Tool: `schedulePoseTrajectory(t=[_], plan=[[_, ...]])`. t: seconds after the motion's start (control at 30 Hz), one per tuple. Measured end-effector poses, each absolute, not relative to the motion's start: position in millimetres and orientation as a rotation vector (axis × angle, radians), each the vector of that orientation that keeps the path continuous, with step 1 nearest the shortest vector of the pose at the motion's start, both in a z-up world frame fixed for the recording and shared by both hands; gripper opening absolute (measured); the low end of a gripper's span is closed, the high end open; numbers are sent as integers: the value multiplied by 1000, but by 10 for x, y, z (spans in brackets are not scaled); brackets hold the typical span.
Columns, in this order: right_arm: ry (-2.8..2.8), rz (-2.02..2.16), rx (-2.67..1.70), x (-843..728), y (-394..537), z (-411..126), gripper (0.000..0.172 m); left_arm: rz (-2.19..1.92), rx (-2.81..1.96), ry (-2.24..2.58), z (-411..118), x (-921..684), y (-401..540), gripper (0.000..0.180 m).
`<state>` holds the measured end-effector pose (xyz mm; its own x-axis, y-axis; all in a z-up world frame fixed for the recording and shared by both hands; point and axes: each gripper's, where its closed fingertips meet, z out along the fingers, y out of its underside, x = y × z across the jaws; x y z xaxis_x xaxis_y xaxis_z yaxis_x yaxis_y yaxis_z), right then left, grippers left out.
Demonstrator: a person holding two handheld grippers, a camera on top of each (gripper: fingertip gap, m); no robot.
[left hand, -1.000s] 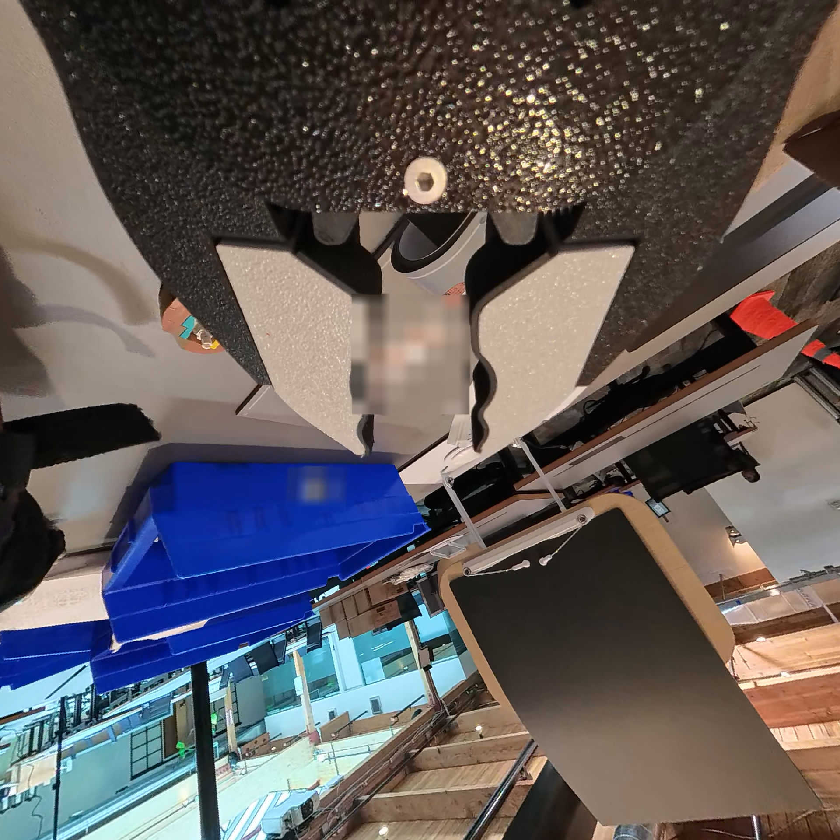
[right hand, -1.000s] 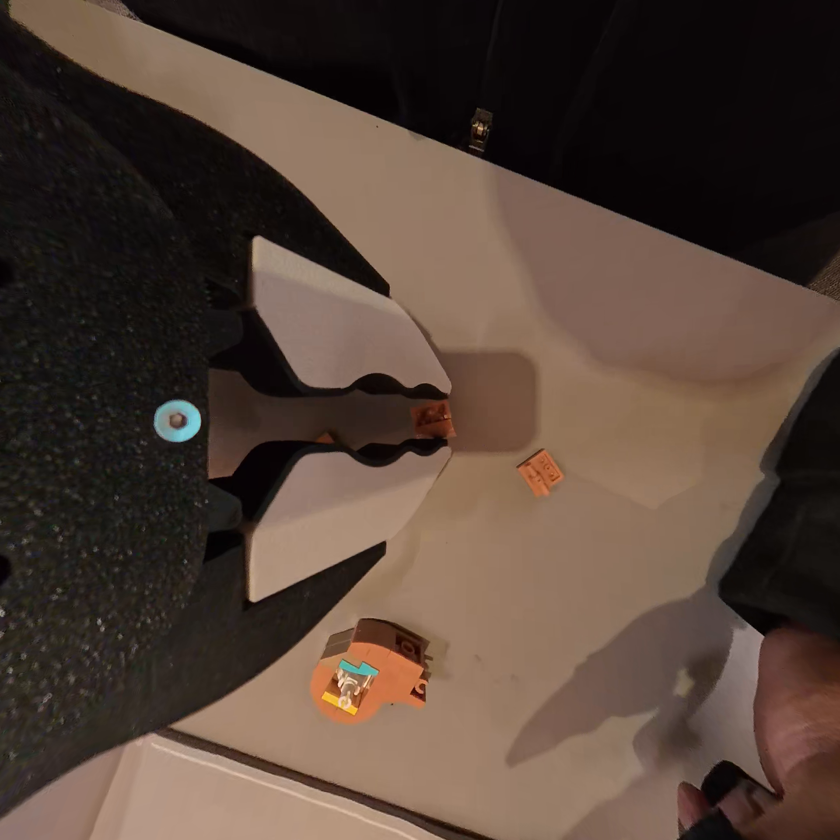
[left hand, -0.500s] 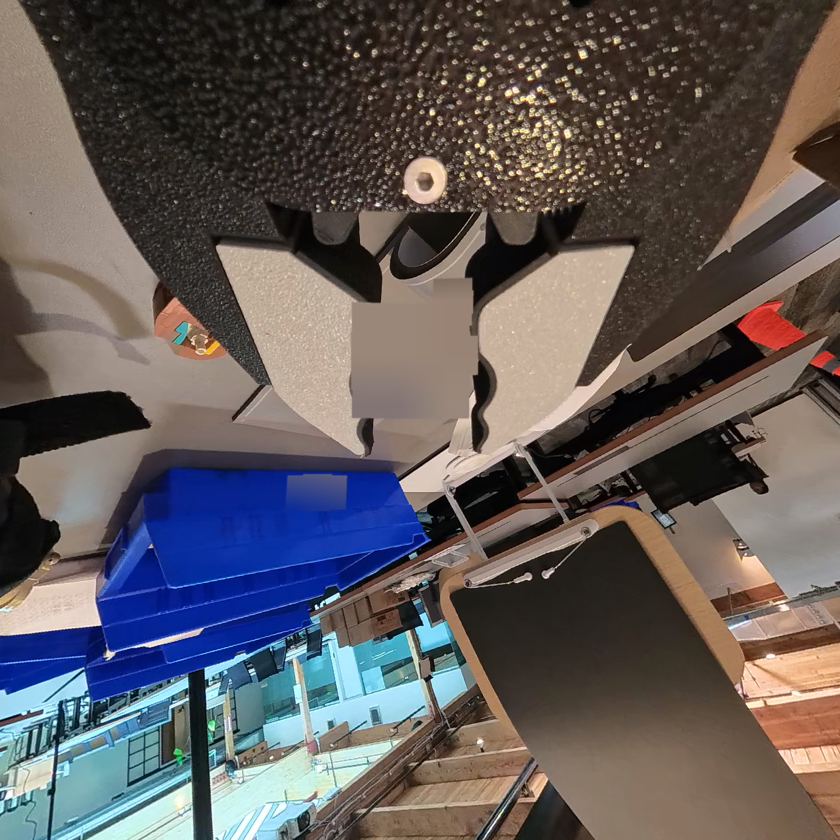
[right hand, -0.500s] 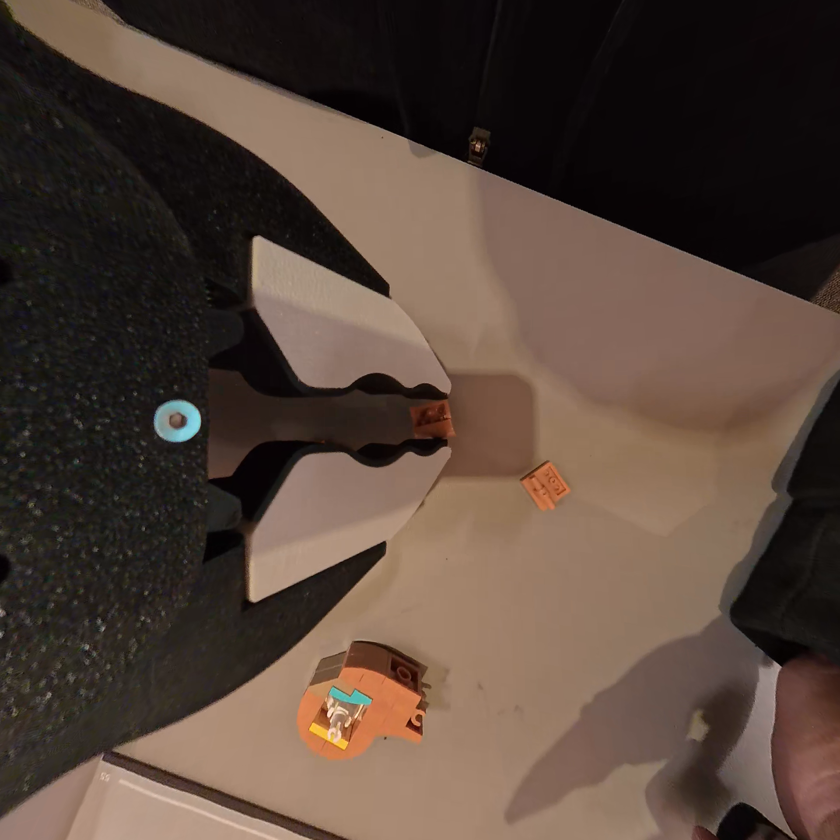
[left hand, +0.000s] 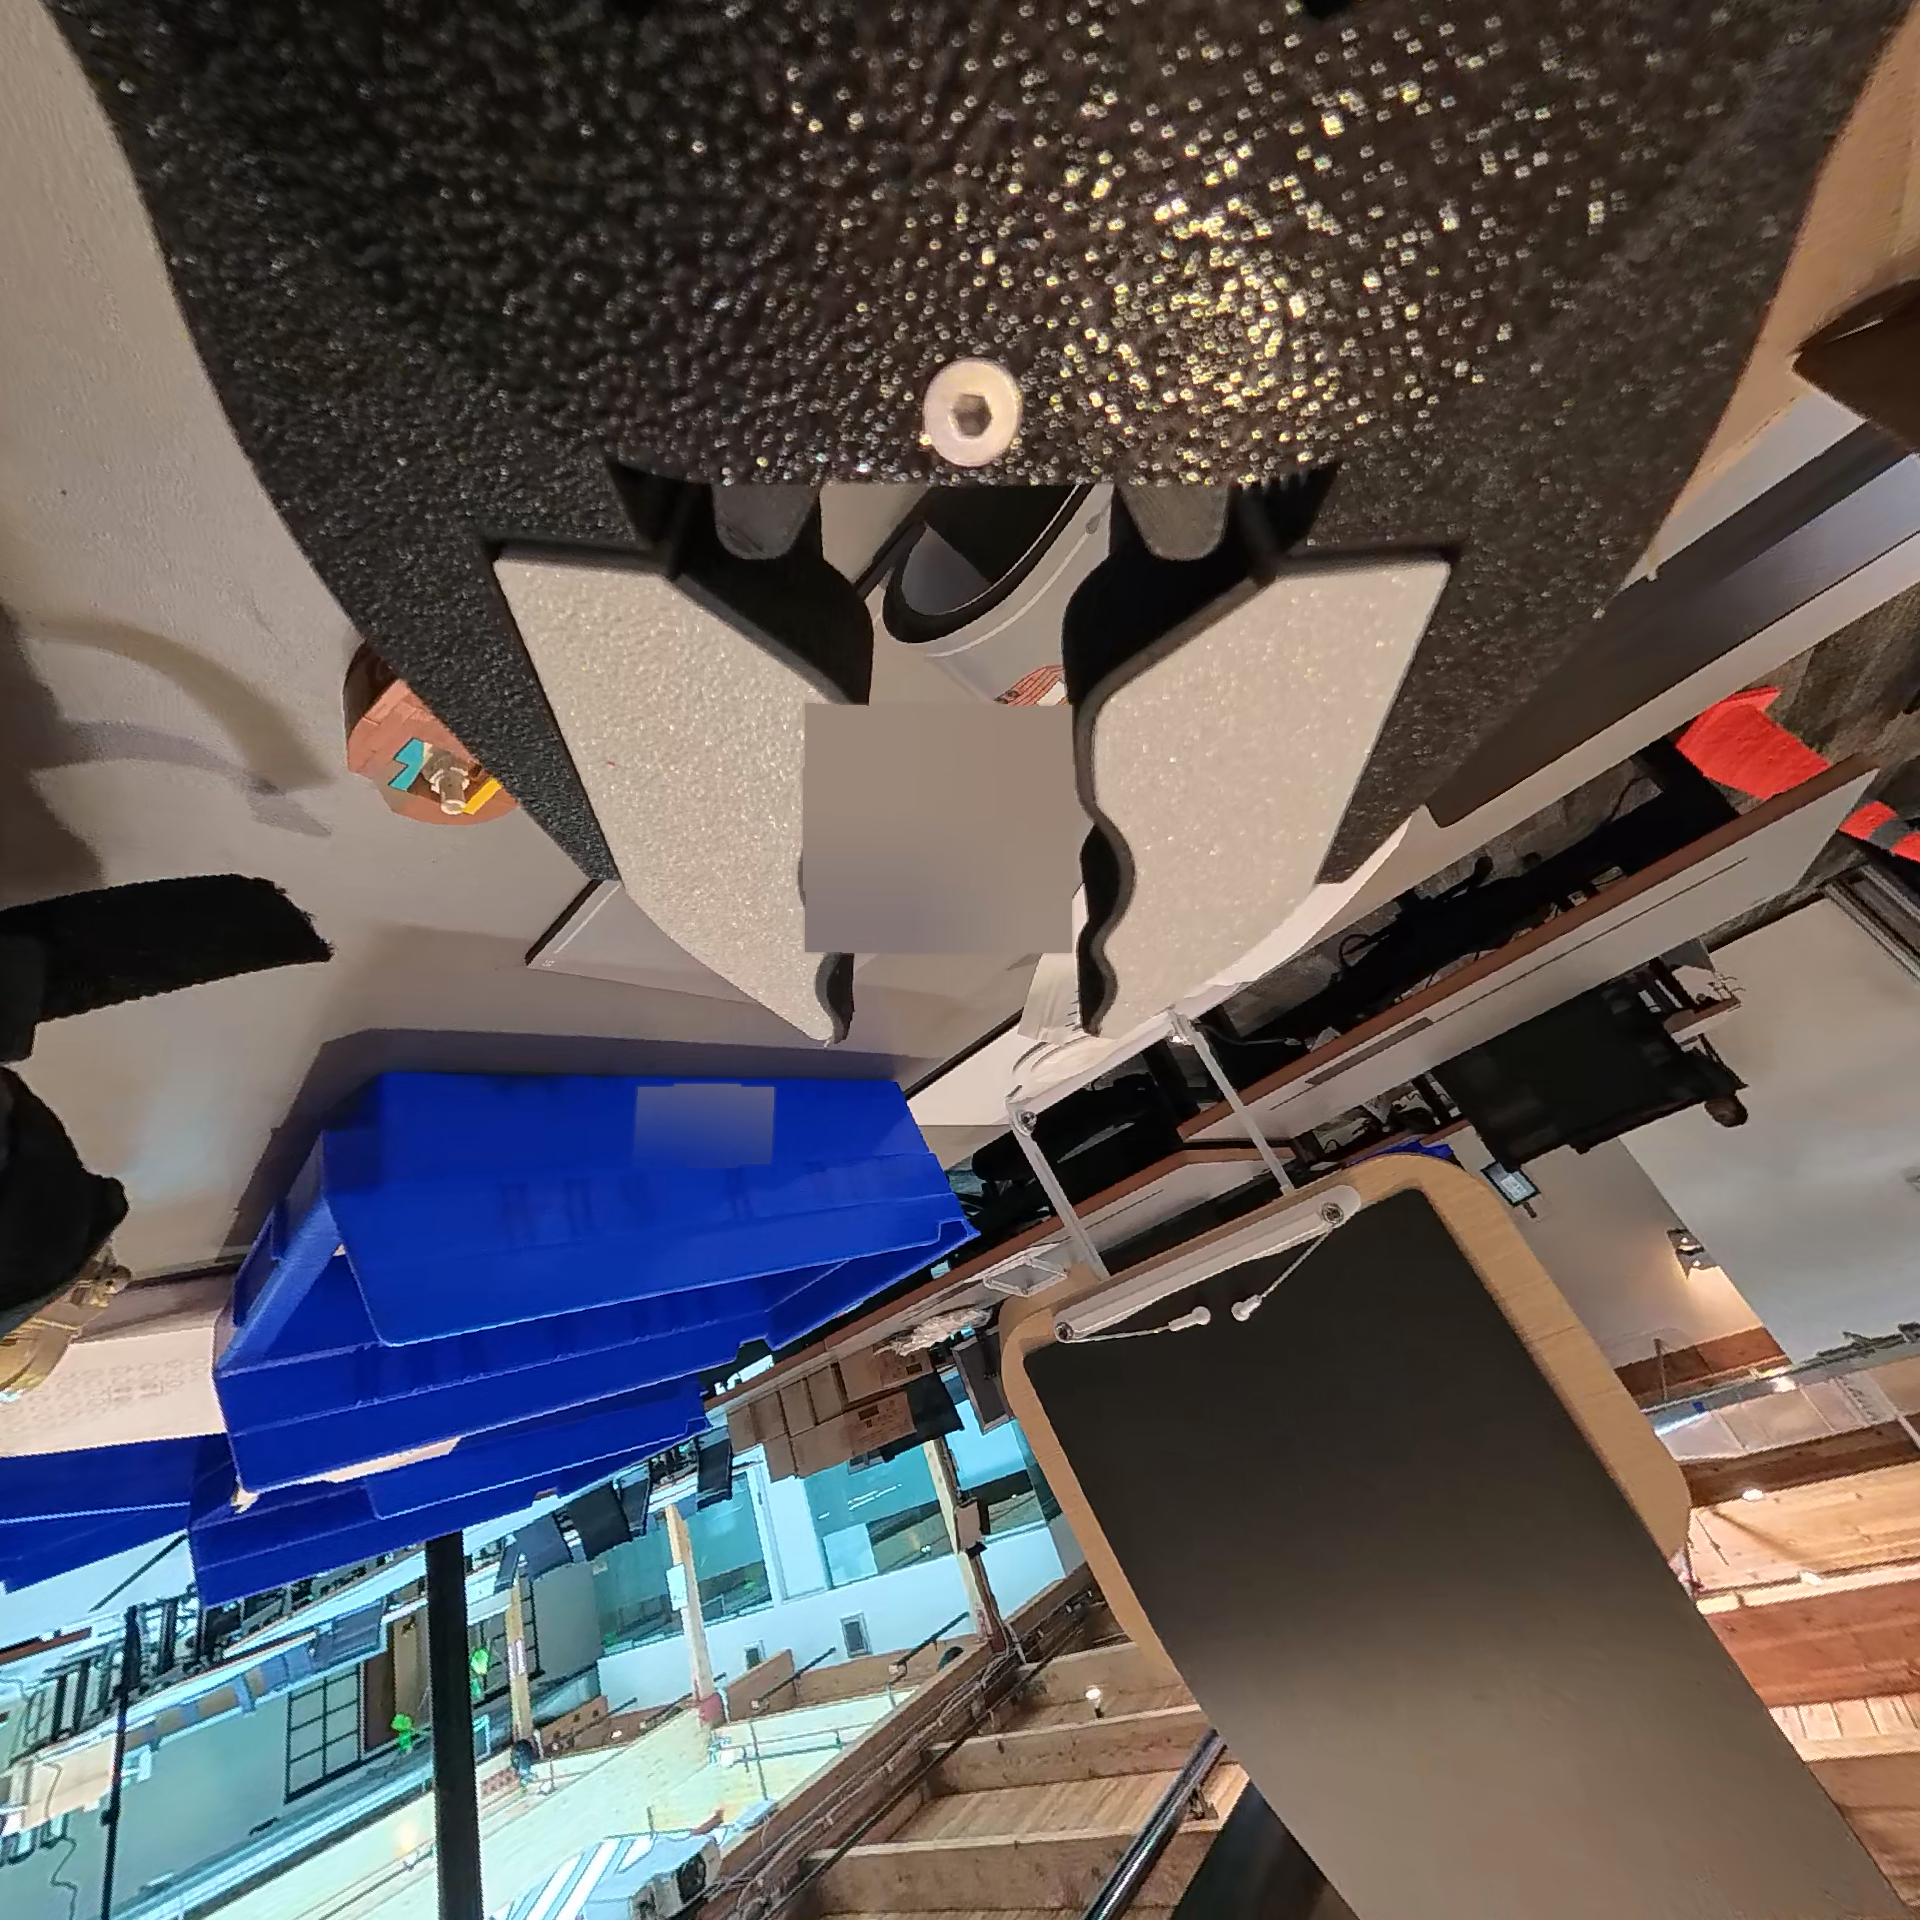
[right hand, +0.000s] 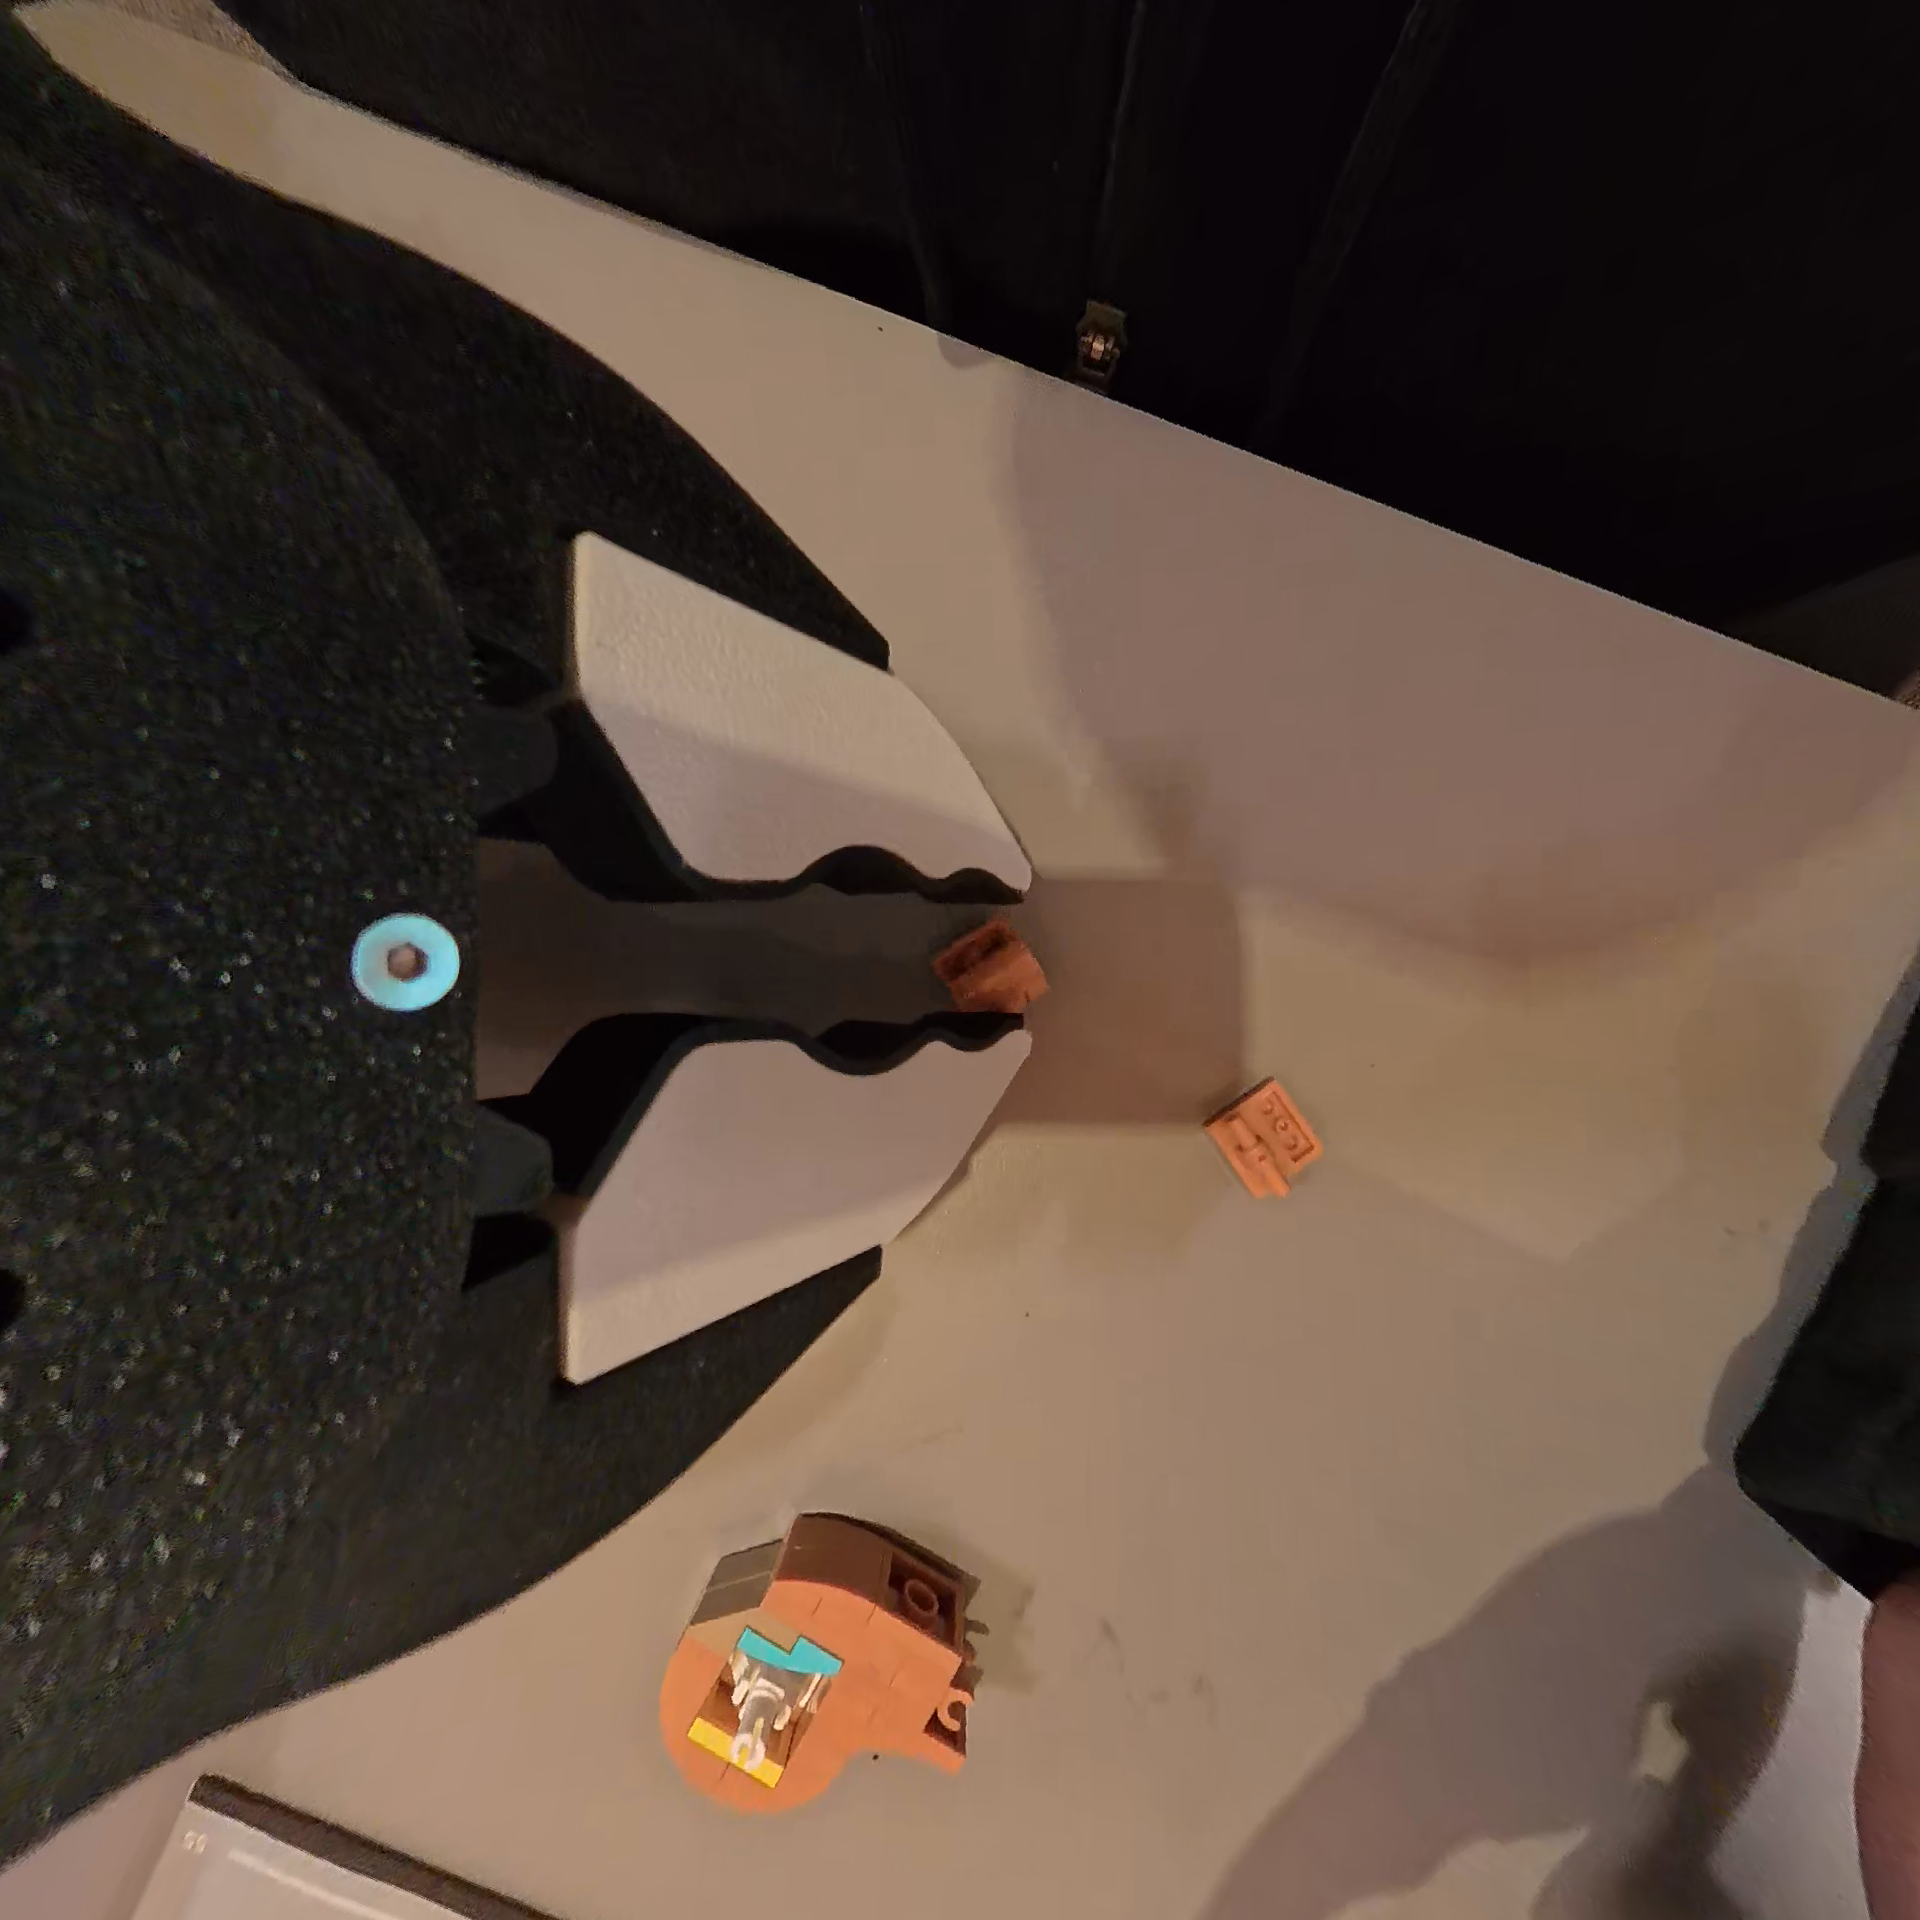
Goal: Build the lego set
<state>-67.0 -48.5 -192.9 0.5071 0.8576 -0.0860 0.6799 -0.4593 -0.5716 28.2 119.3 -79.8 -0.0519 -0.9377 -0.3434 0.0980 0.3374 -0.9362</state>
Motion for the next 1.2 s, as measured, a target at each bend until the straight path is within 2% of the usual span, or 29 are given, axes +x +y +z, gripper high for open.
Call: schedulePoseTrajectory(t=[0.17, 0.4, 0.5, 0.6, 0.77, 1.2], plan=[[-1214, 552, -2257, -663, -479, -1788, 22, -1036, -862, 1339, -811, 286, 1207, 41], [-1005, 521, -2182, -136, -388, -1163, 23, -1034, -870, 1339, -828, 291, 1225, 41], [-846, 417, -2159, 441, -359, -794, 22, -1041, -875, 1335, -826, 293, 1222, 41], [-580, 124, -2192, 1472, -275, -490, 19, -1042, -871, 1337, -831, 304, 1195, 41], [-130, -180, -2439, 3084, -276, -662, 22, -1022, -854, 1368, -869, 326, 1146, 41], [-161, -195, -2439, 3179, -340, -995, 21, -1048, -902, 1355, -916, 339, 1230, 41]])
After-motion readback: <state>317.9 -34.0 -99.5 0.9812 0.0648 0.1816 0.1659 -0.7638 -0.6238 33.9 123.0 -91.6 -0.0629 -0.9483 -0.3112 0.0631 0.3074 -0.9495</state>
